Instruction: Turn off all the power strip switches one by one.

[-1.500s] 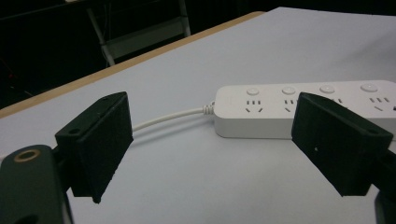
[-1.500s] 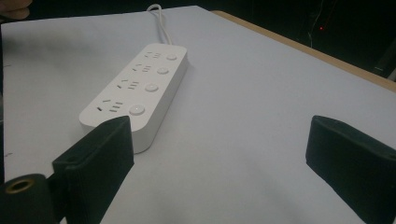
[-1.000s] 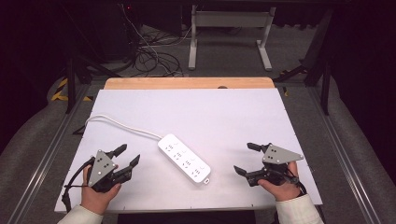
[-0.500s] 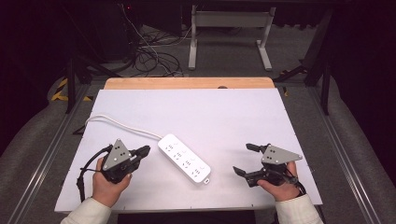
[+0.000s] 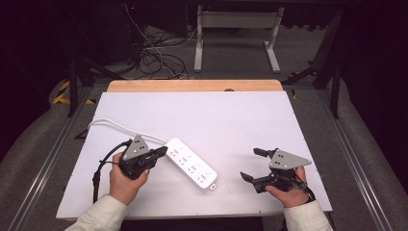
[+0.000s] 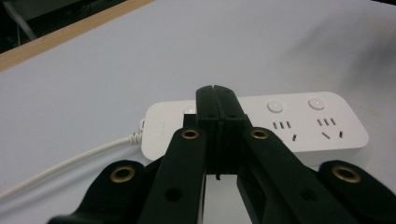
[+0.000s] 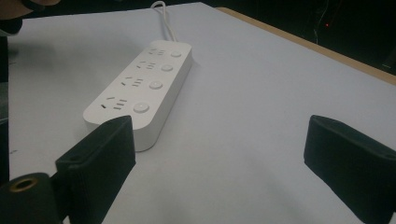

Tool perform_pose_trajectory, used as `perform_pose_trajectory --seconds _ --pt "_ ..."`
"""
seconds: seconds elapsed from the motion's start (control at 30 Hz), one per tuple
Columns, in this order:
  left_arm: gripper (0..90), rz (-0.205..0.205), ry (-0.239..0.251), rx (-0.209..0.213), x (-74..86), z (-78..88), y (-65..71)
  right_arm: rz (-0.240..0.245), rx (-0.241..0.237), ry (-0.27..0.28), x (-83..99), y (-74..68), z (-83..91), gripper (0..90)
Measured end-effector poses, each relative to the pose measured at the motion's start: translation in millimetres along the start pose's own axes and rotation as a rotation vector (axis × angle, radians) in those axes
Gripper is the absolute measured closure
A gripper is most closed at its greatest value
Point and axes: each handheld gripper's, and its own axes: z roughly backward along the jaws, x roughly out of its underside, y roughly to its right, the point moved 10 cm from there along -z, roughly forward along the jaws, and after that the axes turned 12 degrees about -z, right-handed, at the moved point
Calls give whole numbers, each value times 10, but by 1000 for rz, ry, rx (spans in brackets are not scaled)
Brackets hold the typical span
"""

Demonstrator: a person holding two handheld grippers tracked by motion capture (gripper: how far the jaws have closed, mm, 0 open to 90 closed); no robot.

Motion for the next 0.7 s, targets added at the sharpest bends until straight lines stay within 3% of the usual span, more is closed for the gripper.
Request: perform_pose_trajectory --seconds 0.17,0.37,0.5,0.7 --pt "900 0 -11 7 -38 -96 -6 0 0 -1 5 2 -3 96" --pt "900 24 -37 59 -66 -235 22 0 0 -4 13 2 -3 96" --pt "900 63 -87 70 -26 -367 8 1 -2 -5 16 -2 -5 96" --pt "900 59 -152 72 52 -480 -8 4 -5 -4 17 -3 -7 96"
